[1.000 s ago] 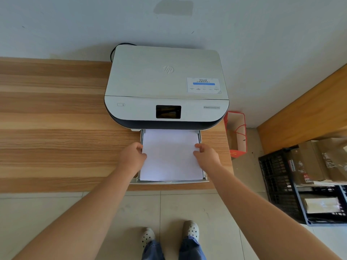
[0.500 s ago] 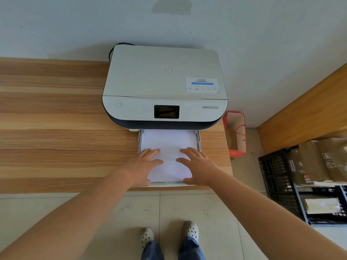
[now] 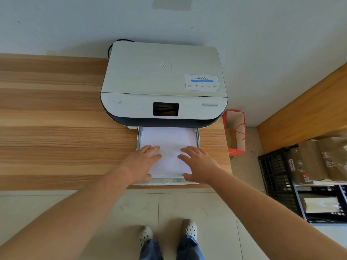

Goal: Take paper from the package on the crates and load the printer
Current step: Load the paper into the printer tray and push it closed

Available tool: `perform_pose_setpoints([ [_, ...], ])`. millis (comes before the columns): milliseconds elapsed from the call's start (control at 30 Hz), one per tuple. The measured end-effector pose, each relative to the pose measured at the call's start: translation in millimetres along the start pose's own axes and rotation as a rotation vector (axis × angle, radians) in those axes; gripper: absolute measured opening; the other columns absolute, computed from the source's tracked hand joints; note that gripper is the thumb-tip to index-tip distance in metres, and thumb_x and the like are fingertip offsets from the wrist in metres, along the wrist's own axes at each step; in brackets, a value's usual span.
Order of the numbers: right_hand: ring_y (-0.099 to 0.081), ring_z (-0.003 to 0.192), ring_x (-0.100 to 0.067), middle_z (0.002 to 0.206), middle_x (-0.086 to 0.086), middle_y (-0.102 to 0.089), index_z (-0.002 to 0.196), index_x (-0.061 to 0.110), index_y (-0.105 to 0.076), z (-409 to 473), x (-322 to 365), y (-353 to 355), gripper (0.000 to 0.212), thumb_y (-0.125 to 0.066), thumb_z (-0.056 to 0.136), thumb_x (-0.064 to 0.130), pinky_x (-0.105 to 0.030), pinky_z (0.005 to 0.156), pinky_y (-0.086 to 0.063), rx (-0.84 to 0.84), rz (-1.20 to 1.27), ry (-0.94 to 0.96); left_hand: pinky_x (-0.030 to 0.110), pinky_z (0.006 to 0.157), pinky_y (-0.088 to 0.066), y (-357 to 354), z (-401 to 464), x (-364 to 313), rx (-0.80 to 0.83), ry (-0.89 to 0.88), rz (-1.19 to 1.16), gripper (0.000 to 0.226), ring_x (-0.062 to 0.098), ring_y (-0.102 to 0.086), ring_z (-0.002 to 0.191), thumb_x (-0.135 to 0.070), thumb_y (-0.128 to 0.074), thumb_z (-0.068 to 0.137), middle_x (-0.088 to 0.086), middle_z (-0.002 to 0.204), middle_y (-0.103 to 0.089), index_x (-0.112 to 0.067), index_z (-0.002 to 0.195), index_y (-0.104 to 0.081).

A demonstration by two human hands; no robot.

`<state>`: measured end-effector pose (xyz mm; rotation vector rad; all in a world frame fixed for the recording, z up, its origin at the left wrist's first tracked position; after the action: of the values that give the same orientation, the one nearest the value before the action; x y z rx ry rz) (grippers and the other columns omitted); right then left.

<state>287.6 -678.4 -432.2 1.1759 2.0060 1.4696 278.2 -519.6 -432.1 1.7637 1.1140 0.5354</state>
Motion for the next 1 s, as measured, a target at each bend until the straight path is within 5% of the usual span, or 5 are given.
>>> perform_pose_setpoints([
  [167, -0.004, 0.148, -0.025, 0.160, -0.003, -0.016, 0.146, 0.028, -0.031, -0.5, 2.2, -6.8, 0.067, -0.058, 0.088, 0.048, -0.044, 0.117, -0.001, 0.011, 0.031, 0.018, 0.038, 0.104, -0.040, -1.9, -0.6, 0.2, -0.003, -0.027, 0.033, 0.075, 0.022, -0.008, 0.144, -0.040, -0.055, 0.085, 0.001, 0.160, -0.005, -0.022, 0.149, -0.019],
  [300, 0.006, 0.148, -0.026, 0.162, 0.000, -0.001, 0.150, 0.031, -0.020, 0.0, -6.8, -9.6, 0.080, -0.060, 0.085, 0.055, -0.045, 0.117, -0.009, 0.061, 0.026, -0.020, 0.038, 0.111, -0.032, -5.8, -3.7, 7.4, 0.033, 0.025, 0.010, 0.079, 0.023, 0.003, 0.146, -0.043, -0.054, 0.087, -0.001, 0.161, 0.006, -0.025, 0.151, -0.011],
  [633, 0.002, 0.149, -0.024, 0.162, 0.002, 0.000, 0.150, 0.032, -0.017, -4.3, -2.7, -15.1, 0.078, -0.057, 0.087, 0.055, -0.048, 0.112, -0.029, 0.117, 0.002, -0.057, 0.039, 0.109, -0.035, -9.8, -7.9, 6.1, 0.048, 0.023, 0.020, 0.076, 0.023, -0.003, 0.145, -0.043, -0.053, 0.086, -0.001, 0.160, 0.003, -0.027, 0.150, -0.016],
  [1000, -0.007, 0.147, -0.028, 0.160, -0.003, -0.009, 0.149, 0.029, -0.018, -6.3, 7.9, -10.7, 0.082, -0.059, 0.082, 0.054, -0.047, 0.113, -0.027, 0.086, -0.030, -0.081, 0.038, 0.106, -0.039, -7.6, -12.7, 1.5, 0.026, 0.009, 0.035, 0.076, 0.023, -0.003, 0.145, -0.042, -0.054, 0.085, 0.001, 0.160, 0.001, -0.025, 0.149, -0.018],
])
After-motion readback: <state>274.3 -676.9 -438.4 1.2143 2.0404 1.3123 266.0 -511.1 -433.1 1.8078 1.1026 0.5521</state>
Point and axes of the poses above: each hand's wrist, its own z-axis towards the middle knuckle, its own y-axis out of the back of the hand, x = y × z, the point moved 8 cm from there along z, towards the middle knuckle
